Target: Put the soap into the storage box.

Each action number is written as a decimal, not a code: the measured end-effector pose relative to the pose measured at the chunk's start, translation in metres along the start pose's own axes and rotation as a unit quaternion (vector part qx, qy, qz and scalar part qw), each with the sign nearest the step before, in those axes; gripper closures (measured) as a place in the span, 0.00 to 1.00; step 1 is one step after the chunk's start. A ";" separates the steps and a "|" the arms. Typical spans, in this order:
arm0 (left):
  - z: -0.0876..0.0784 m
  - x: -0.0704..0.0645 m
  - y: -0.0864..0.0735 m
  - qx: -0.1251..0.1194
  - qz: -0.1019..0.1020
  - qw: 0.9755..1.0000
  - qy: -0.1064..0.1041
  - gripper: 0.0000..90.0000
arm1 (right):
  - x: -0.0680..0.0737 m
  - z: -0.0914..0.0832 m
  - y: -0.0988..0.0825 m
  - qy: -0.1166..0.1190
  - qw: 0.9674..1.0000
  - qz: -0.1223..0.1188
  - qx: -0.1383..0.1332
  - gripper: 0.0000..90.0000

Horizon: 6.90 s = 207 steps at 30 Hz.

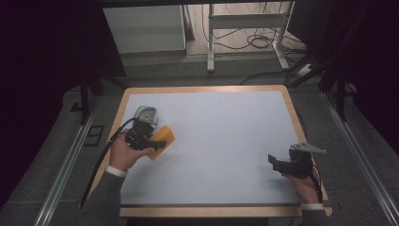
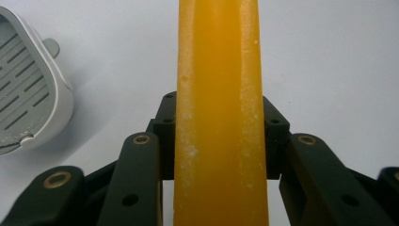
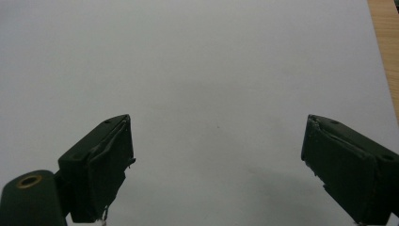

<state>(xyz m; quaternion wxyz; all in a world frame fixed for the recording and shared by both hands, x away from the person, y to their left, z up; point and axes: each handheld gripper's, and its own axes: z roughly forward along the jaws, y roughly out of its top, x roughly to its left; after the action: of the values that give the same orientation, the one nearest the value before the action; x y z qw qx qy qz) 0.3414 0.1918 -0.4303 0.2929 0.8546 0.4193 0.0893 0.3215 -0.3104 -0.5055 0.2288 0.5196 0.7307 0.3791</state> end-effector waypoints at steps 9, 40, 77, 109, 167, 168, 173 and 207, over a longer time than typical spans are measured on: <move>0.000 0.005 0.001 -0.001 -0.007 1.000 0.000 0.67 | -0.001 0.000 0.000 -0.001 1.000 0.001 0.000 0.11; -0.013 0.035 0.010 -0.014 -0.043 0.999 0.025 0.67 | -0.001 0.000 -0.001 -0.002 1.000 0.004 0.000 0.11; -0.007 0.084 0.029 -0.025 -0.101 0.994 0.043 0.68 | -0.003 0.003 -0.003 -0.008 1.000 0.005 0.006 0.11; 0.012 0.127 0.041 -0.035 -0.161 0.984 0.063 0.68 | -0.004 0.005 -0.004 -0.015 1.000 0.000 0.008 0.11; 0.023 0.144 0.030 -0.057 -0.211 0.969 0.118 0.38 | 0.002 0.006 -0.004 -0.015 1.000 -0.010 0.006 0.11; 0.020 0.145 0.029 -0.060 -0.209 0.969 0.119 0.36 | 0.003 0.006 -0.004 -0.015 1.000 -0.011 0.007 0.11; 0.005 0.139 0.026 -0.072 -0.189 0.972 0.116 0.33 | 0.003 0.006 -0.004 -0.014 1.000 -0.013 0.007 0.11; 0.011 0.038 -0.071 -0.122 -0.077 0.989 0.006 0.28 | 0.005 0.004 -0.001 -0.012 1.000 -0.017 0.003 0.11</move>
<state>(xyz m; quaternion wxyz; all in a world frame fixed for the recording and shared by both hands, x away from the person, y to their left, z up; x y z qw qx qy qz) 0.3229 0.2501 -0.4834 0.3989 0.7769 0.4716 0.1219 0.3216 -0.3044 -0.5084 0.2427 0.5126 0.7374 0.3668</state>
